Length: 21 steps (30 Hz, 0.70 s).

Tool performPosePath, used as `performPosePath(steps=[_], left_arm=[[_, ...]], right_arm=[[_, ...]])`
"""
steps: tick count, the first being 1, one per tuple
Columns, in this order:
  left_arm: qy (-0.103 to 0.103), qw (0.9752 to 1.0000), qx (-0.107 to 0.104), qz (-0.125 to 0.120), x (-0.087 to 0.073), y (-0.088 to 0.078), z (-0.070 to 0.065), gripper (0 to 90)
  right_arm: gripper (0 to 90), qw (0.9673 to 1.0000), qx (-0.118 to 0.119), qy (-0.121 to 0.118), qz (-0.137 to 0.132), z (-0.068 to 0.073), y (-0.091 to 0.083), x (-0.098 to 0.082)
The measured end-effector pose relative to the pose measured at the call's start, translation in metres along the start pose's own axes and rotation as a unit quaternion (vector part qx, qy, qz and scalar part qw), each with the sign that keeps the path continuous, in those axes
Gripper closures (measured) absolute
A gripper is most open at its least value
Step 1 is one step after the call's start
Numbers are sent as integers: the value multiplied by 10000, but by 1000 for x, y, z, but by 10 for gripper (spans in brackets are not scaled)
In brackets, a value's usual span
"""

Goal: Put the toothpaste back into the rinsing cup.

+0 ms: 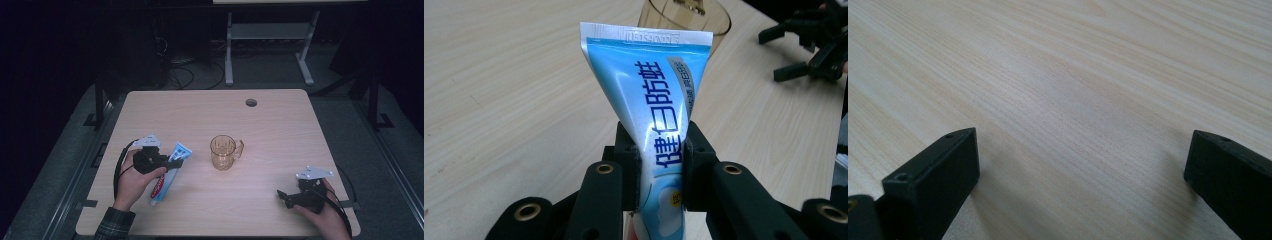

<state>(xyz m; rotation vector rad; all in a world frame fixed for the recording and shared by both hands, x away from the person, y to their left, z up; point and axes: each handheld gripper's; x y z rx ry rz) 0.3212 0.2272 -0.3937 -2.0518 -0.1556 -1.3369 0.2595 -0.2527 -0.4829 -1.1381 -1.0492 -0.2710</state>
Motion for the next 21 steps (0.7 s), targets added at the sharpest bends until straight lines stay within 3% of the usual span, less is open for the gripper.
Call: performPosePath(steps=[6,12,21], left_arm=[[74,9995,-104,-289,3,-4,1,742],[24,9991,-151,-387,5,-6,4,742],[126,9978,-181,-619,19,-9,2,741]], right_arm=[[5,10000,0,-2,0,0,0,0],[5,10000,0,-1,0,0,0,0],[5,10000,0,-2,-1,0,0,0]])
Point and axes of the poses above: each handheld gripper's, and its own axes: y roughly forward along the jaws, x roughly out of its top, z roughly to its left, and after that the axes turned 8 degrees about -z, right-handed
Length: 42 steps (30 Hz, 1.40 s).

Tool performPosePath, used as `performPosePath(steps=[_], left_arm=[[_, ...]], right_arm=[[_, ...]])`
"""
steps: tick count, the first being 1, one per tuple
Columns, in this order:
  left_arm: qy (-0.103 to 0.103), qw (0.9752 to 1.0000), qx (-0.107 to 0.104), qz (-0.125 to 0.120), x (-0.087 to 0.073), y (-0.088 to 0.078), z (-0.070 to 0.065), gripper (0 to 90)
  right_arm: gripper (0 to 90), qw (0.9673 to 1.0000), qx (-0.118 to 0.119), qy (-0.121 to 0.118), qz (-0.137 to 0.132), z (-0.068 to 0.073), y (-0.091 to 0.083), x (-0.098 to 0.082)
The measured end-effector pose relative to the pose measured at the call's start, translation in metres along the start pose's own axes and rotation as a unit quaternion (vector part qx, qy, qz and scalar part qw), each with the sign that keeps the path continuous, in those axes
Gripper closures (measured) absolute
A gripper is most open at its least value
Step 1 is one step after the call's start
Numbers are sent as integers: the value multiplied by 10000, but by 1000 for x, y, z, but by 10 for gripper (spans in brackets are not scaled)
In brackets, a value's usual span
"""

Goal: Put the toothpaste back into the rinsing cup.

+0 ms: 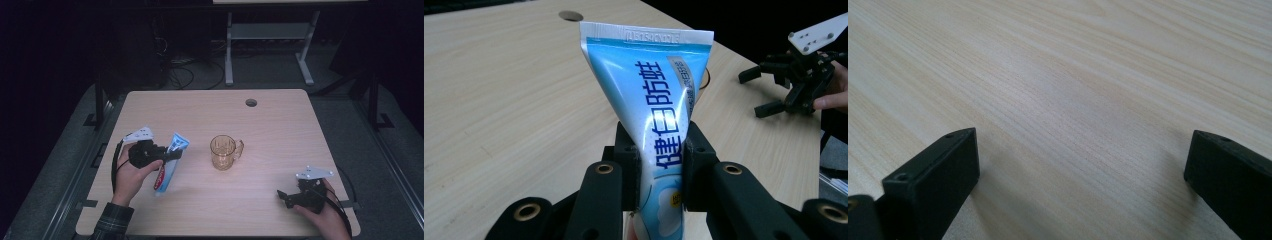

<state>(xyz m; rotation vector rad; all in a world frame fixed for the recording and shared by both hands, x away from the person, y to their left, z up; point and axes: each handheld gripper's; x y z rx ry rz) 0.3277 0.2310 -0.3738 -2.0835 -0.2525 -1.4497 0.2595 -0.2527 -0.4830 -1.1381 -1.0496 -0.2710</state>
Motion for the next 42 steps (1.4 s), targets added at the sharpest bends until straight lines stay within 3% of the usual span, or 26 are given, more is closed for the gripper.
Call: performPosePath(steps=[30,42], left_arm=[[146,9992,-169,-333,41,10,1,741],[260,9987,-257,-367,56,24,-1,741]], right_arm=[[5,10000,1,-1,-5,0,0,0],[5,10000,4,9,-3,0,0,0]])
Point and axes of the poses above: each handheld gripper's, and its own axes: y roughly forward along the jaws, x roughly out of its top, z roughly to its left, and after that the axes turned 8 degrees about -z, right-handed
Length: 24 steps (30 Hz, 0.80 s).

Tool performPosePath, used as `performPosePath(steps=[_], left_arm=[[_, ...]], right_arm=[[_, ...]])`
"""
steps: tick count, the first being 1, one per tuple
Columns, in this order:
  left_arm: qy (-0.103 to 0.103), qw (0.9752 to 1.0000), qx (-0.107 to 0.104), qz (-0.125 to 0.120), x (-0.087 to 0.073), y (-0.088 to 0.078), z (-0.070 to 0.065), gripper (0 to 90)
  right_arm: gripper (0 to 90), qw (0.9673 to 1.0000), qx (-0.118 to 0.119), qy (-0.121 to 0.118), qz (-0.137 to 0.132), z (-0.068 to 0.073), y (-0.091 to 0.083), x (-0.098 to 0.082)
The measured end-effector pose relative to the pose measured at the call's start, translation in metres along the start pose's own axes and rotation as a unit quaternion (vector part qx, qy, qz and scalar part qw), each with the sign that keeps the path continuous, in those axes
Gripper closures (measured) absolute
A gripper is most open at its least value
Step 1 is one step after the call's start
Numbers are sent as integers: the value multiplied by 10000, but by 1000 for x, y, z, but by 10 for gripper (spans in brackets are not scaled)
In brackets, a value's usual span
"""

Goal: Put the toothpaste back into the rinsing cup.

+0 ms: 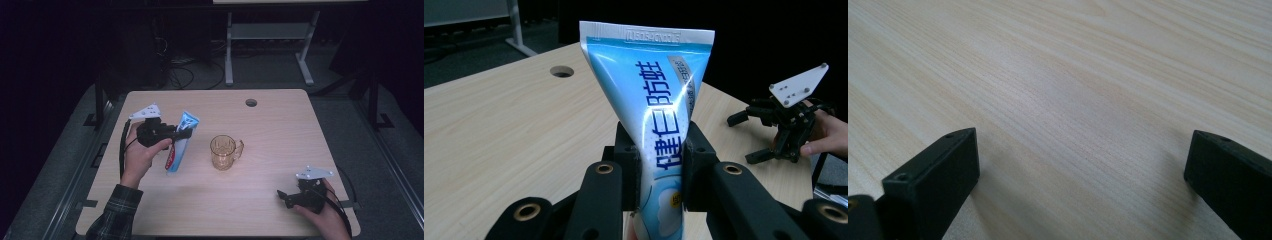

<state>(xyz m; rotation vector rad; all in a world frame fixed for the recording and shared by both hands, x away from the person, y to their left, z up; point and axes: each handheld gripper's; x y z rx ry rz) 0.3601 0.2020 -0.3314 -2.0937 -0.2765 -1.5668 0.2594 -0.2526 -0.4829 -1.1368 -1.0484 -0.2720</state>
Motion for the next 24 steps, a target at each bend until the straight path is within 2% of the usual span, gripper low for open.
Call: performPosePath(steps=[24], left_arm=[[169,9995,-224,-152,27,32,-2,741]], right_arm=[[5,10000,2,-8,1,0,0,0]])
Point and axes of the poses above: each handheld gripper's, and its own axes: y roughly forward along the jaws, x roughly out of its top, z roughly to its left, and after that the axes turned 8 degrees about -z, right-handed
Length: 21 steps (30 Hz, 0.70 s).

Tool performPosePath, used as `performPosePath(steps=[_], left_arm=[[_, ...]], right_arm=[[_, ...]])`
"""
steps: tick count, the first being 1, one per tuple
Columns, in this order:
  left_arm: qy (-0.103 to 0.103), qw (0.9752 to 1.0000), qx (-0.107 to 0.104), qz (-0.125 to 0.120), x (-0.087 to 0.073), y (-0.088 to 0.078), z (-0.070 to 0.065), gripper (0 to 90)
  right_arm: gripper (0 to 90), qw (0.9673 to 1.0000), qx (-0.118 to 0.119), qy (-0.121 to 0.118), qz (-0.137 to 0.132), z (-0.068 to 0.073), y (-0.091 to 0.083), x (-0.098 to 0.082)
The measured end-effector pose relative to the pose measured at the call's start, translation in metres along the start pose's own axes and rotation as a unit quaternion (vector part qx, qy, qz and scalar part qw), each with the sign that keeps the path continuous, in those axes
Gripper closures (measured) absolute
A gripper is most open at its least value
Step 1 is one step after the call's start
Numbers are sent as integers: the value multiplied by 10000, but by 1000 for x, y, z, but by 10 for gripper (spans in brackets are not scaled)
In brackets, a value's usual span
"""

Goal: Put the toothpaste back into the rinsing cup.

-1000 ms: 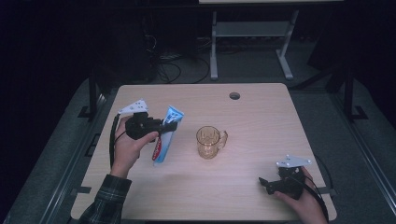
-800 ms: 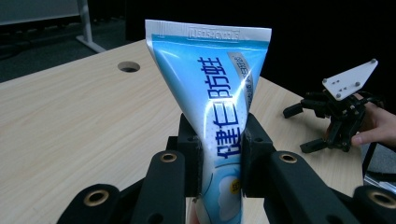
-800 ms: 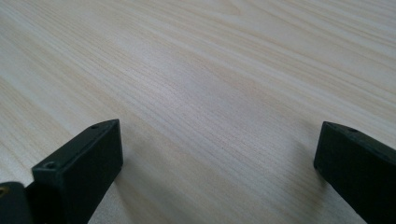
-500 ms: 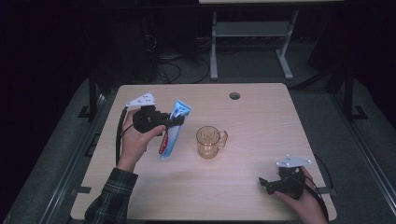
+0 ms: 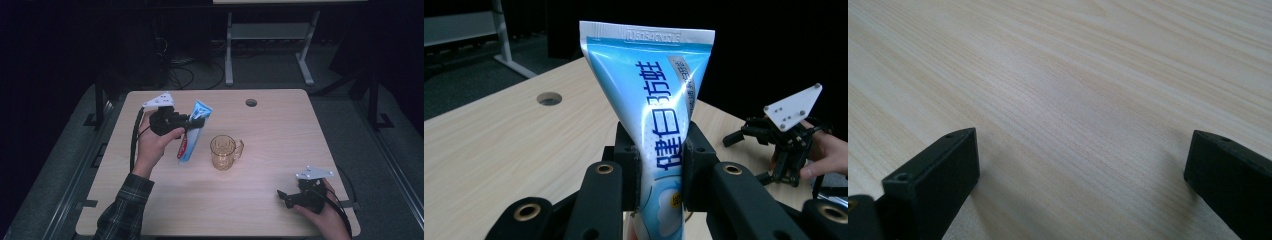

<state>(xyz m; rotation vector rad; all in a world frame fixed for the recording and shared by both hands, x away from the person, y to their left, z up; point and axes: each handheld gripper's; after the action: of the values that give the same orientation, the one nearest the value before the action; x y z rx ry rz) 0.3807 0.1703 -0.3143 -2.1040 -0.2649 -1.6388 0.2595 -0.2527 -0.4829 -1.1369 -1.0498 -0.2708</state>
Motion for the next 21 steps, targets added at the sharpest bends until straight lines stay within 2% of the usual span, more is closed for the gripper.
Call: performPosePath(steps=[10,21], left_arm=[[63,9999,-79,-16,9,12,-1,742],[201,9996,-173,-96,27,27,-2,742]], right_arm=[[5,10000,0,4,1,0,0,0],[5,10000,5,4,0,0,0,0]])
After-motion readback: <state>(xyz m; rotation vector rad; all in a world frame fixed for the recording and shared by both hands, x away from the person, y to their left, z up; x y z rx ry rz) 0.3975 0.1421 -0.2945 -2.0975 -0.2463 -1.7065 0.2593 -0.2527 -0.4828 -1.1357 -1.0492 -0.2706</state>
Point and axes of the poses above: each handheld gripper's, and its own axes: y roughly forward along the jaws, x roughly out of its top, z roughly to its left, and after that the axes turned 8 degrees about -z, right-handed
